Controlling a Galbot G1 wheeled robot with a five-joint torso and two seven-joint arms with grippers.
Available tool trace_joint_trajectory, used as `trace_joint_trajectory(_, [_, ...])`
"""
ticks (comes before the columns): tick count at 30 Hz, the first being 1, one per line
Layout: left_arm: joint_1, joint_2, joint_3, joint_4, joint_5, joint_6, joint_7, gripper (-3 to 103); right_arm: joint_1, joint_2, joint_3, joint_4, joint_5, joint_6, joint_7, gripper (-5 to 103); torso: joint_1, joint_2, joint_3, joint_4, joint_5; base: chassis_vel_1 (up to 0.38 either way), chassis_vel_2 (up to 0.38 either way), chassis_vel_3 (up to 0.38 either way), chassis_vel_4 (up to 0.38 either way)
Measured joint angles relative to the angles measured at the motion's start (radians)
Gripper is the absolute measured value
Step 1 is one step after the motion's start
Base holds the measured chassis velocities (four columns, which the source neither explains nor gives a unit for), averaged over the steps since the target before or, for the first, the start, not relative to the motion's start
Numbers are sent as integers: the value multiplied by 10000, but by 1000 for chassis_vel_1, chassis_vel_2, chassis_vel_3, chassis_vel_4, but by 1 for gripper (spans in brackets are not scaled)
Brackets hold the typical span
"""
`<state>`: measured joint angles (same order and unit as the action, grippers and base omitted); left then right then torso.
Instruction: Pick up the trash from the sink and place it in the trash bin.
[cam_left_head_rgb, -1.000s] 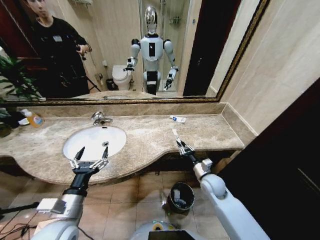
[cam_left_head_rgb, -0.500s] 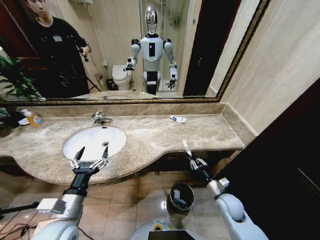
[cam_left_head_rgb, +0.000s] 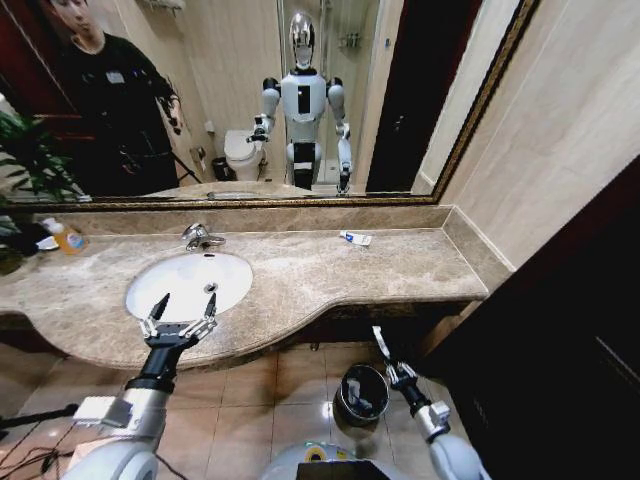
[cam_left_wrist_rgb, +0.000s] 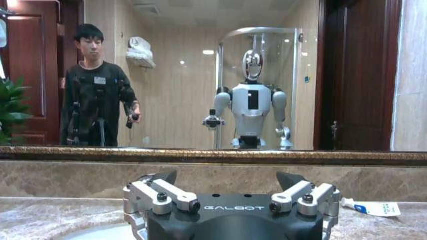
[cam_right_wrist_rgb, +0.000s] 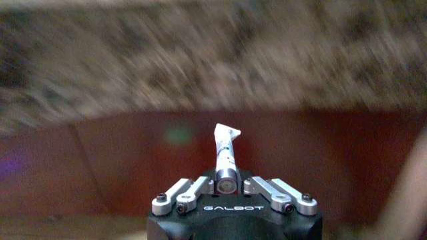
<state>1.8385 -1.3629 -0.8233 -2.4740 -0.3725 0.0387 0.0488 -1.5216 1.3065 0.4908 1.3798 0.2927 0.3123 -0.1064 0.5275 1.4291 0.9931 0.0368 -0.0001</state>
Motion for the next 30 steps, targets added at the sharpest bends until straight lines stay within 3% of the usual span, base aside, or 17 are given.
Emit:
trace_joint_trajectory(4, [0, 0, 0, 0, 0, 0, 0, 100, 427, 326, -109, -1018, -9, 48, 506, 18, 0, 0, 0, 1, 0, 0, 0, 0, 0])
trace_joint_trajectory(17, [0, 0, 0, 0, 0, 0, 0, 100, 1794, 1352, -230, -3920, -1067, 499, 617, 18, 0, 0, 0, 2, 0, 0, 0, 0, 0])
trace_joint_trajectory(30, [0, 0, -1, 0, 0, 0, 0, 100, 2073, 1604, -310, -4590, -1263, 653, 624, 14, 0, 0, 0, 1, 1, 0, 0, 0, 0])
